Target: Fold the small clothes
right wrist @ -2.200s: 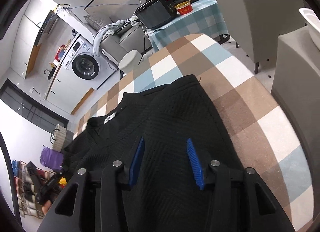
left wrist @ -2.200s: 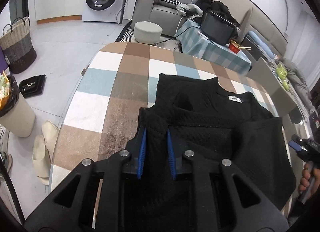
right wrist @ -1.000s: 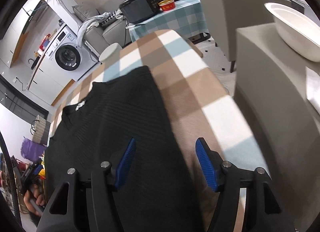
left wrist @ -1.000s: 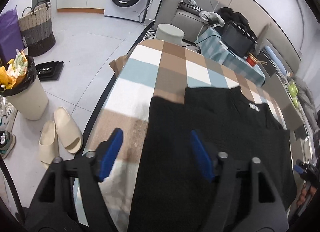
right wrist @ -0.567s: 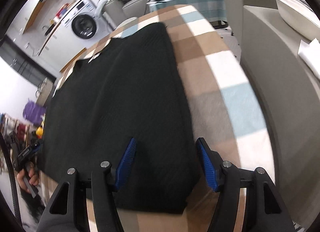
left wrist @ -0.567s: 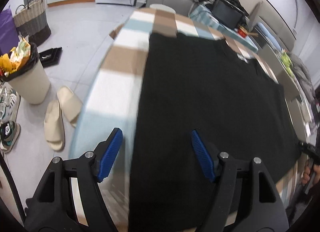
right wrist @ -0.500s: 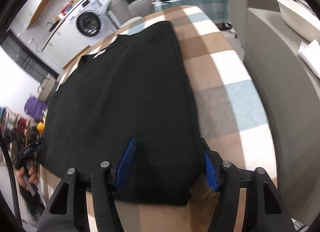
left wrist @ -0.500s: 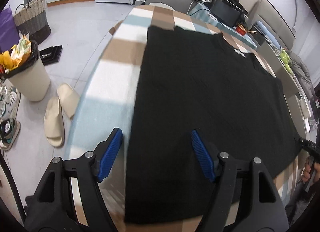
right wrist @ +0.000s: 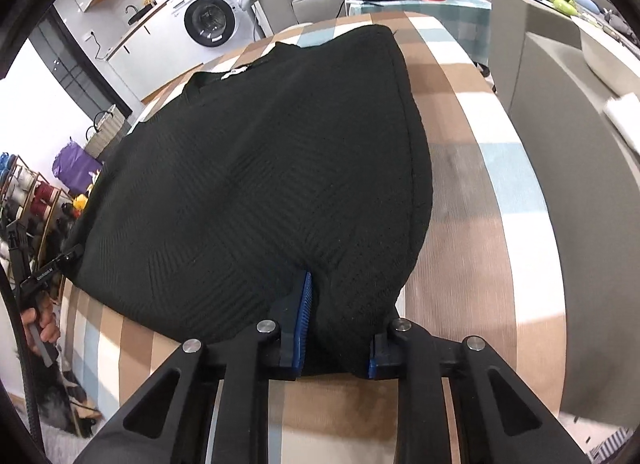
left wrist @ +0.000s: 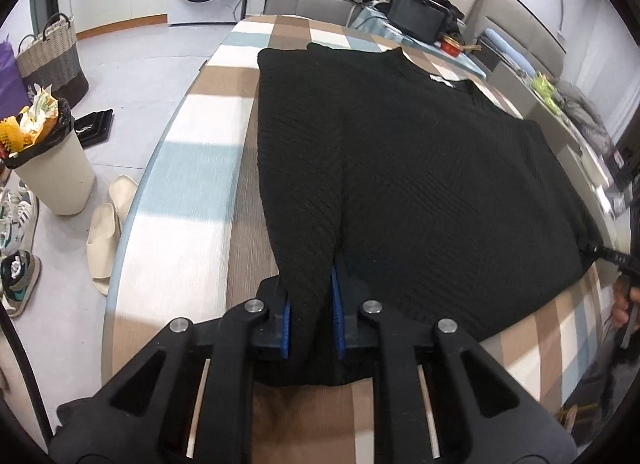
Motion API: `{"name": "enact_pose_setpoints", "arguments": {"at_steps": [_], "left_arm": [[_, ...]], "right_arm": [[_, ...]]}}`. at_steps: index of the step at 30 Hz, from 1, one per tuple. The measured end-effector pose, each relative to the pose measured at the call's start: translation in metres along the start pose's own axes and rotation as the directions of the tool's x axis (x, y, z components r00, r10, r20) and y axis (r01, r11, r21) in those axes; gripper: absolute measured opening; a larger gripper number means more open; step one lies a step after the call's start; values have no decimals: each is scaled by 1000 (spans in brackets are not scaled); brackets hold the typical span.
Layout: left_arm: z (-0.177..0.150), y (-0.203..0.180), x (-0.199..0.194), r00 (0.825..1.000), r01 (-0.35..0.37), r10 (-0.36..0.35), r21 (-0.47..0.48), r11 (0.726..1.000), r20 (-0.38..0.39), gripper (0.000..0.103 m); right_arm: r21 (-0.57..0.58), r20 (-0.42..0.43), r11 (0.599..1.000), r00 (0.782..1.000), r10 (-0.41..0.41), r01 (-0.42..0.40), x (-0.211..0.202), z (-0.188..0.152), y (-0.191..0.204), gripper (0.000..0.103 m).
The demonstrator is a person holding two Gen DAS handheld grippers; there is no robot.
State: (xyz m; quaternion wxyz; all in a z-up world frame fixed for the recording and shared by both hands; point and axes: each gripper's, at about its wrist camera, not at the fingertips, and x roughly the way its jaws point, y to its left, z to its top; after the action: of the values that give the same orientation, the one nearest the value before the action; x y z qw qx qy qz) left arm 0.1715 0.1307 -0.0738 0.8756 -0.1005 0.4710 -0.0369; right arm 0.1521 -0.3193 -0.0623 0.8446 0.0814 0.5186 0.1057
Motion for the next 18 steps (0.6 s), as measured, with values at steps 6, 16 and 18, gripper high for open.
{"name": "enact_pose_setpoints", "arguments": {"at_steps": [6, 16, 18], "left_arm": [[-41, 6, -35, 999, 21, -22, -22, 1000, -28, 13], [1, 33, -43, 998, 13, -7, -115, 993, 60, 65], [26, 40, -27, 999, 11, -4, -134, 991, 52, 65]], "right_arm": [[-15, -71, 999, 996, 48, -49, -24, -40, 1, 23], [80, 51, 995, 997, 61, -65, -35, 6, -24, 50], [127, 73, 989, 995, 63, -72, -23, 32, -33, 50]]}}
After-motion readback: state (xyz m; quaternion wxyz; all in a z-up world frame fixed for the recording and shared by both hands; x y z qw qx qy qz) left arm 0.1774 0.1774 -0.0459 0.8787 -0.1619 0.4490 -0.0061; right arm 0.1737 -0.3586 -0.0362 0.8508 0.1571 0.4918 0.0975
